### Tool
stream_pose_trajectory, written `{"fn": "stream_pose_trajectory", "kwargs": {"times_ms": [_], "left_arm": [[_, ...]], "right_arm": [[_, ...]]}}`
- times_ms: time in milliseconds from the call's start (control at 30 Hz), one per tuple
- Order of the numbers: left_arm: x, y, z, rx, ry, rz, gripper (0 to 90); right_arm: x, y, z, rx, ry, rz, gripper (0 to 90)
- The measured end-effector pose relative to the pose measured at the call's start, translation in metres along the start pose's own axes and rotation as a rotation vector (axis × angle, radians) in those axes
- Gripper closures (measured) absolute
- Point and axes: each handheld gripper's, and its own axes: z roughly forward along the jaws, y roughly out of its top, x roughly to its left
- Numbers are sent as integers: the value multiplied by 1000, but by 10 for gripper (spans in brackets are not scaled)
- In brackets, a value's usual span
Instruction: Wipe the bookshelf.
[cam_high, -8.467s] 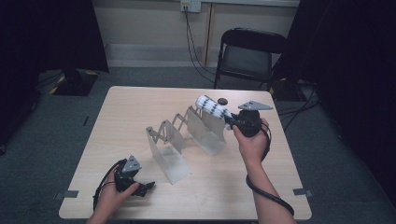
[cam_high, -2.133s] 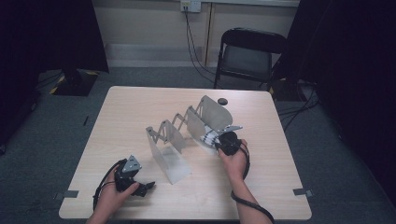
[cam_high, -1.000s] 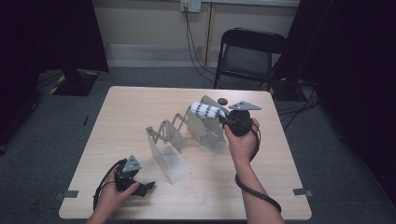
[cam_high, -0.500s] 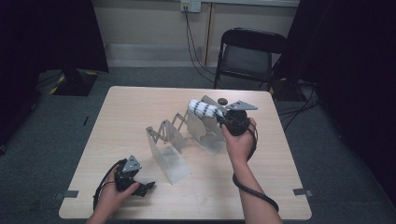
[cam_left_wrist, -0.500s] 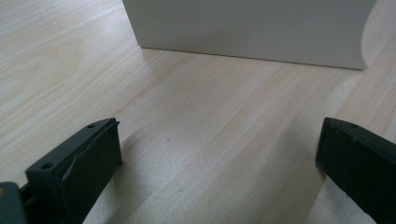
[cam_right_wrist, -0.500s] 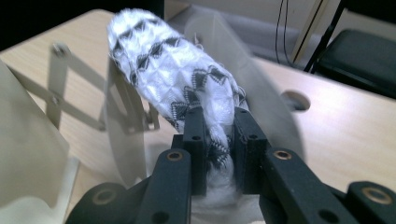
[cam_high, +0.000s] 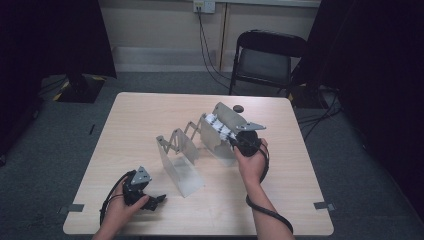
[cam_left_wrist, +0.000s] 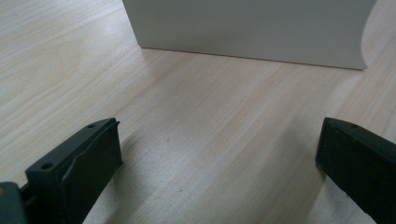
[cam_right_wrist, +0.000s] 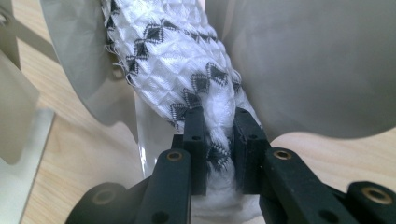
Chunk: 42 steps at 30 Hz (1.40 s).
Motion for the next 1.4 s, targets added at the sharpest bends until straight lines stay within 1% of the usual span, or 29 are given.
{"fn": "stream_pose_trajectory", "kwargs": {"times_ms": [133, 267, 367, 433, 500, 667, 700, 767, 833, 900, 933, 967, 1000, 1033, 1067, 1100, 1133, 1200, 1233, 1300, 1400], "left_arm": [[0, 0, 0, 0, 0, 0, 0], [0, 0, 0, 0, 0, 0, 0], [0, 0, 0, 0, 0, 0, 0], [0, 0, 0, 0, 0, 0, 0], [0, 0, 0, 0, 0, 0, 0], [0, 0, 0, 0, 0, 0, 0], [0, 0, 0, 0, 1, 0, 0], [0, 0, 0, 0, 1, 0, 0], [0, 0, 0, 0, 1, 0, 0], [0, 0, 0, 0, 0, 0, 0], [0, 0, 0, 0, 0, -1, 0], [0, 0, 0, 0, 0, 0, 0], [0, 0, 0, 0, 0, 0, 0], [0, 0, 0, 0, 1, 0, 0], [0, 0, 0, 0, 0, 0, 0], [0, 0, 0, 0, 1, 0, 0], [0, 0, 0, 0, 0, 0, 0], [0, 0, 0, 0, 0, 0, 0], [0, 0, 0, 0, 0, 0, 0], [0, 0, 0, 0, 1, 0, 0], [0, 0, 0, 0, 0, 0, 0]], "right_arm": [[2, -8, 7, 27, 1, -9, 773], [3, -18, 14, 72, -5, -19, 773], [0, -28, 17, 93, 3, -4, 773], [-1, -35, 18, 104, 15, 3, 772], [-1, -39, 18, 109, 29, 0, 773], [2, -47, 15, 125, 68, -20, 772], [2, -48, 15, 128, 77, -17, 772], [2, -50, 12, 137, 87, -30, 764], [3, -50, 9, 143, 121, -42, 728], [3, -49, 5, 118, 115, -45, 647], [3, -47, 3, 100, 123, -38, 605], [3, -46, 2, 88, 129, -35, 586], [2, -43, 0, 67, 128, -39, 565], [1, -41, 0, 59, 118, -37, 547], [0, -40, -1, 43, 121, -28, 538], [-1, -38, 0, 31, 137, -17, 531], [-2, -37, 1, 27, 144, -17, 516], [-1, -36, 4, 35, 142, -32, 507], [-1, -36, 7, 48, 132, -40, 499], [0, -38, 14, 62, 139, -39, 475], [4, -42, 26, 94, 142, -53, 441]]}}
